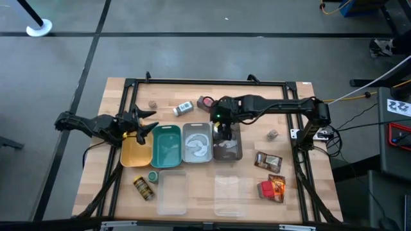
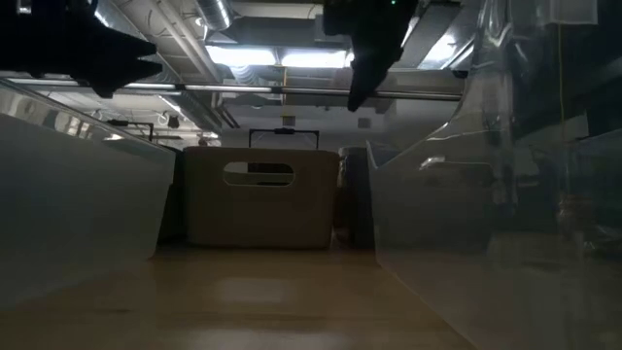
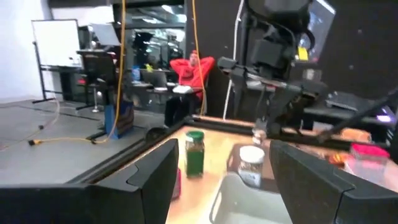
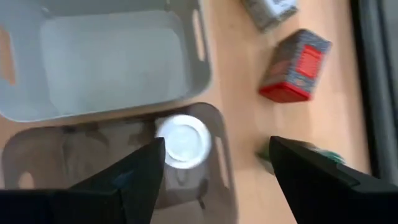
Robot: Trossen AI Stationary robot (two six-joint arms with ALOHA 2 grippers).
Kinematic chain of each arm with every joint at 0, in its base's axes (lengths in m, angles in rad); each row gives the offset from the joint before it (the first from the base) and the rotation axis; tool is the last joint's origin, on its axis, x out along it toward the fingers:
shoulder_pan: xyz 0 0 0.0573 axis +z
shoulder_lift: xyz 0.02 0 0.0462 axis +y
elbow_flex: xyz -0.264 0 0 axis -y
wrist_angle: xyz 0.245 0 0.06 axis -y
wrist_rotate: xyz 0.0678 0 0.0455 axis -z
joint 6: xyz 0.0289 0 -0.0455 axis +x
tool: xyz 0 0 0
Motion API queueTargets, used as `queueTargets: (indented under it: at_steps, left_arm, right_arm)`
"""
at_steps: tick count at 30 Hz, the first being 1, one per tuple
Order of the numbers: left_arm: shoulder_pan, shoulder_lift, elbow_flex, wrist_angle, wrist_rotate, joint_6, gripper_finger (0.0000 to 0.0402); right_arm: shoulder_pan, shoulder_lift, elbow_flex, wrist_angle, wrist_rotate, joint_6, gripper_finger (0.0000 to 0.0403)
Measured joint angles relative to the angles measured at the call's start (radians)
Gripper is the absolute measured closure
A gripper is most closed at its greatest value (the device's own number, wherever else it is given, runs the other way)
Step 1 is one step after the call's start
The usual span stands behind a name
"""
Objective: Sort spices by type
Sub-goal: Put the left brown seasoning bottle into the gray bin
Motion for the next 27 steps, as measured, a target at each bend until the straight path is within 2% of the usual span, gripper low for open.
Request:
queueTargets:
  at_steps: [7,17,22,27]
  left_arm:
    - [0.077,0.086,0.152,-0.181,-0.007,-0.11,0.0164]
    - [0.287,0.392,0.475,-0.537,-0.014,-0.299,0.0164]
    - [0.417,0.577,0.593,-0.669,0.08,-0.325,0.0164]
    - [0.591,0.755,0.667,-0.752,0.247,-0.313,0.0164]
  right_arm:
    - [-0.01,-0.029,0.03,-0.069,0.087,-0.086,0.0116]
    - [-0.154,-0.102,0.029,-0.125,0.018,-0.098,0.0116]
    - [-0.244,-0.15,-0.009,-0.13,-0.045,-0.102,0.0116]
    - [-0.289,-0.202,-0.086,-0.122,-0.07,-0.075,0.0116]
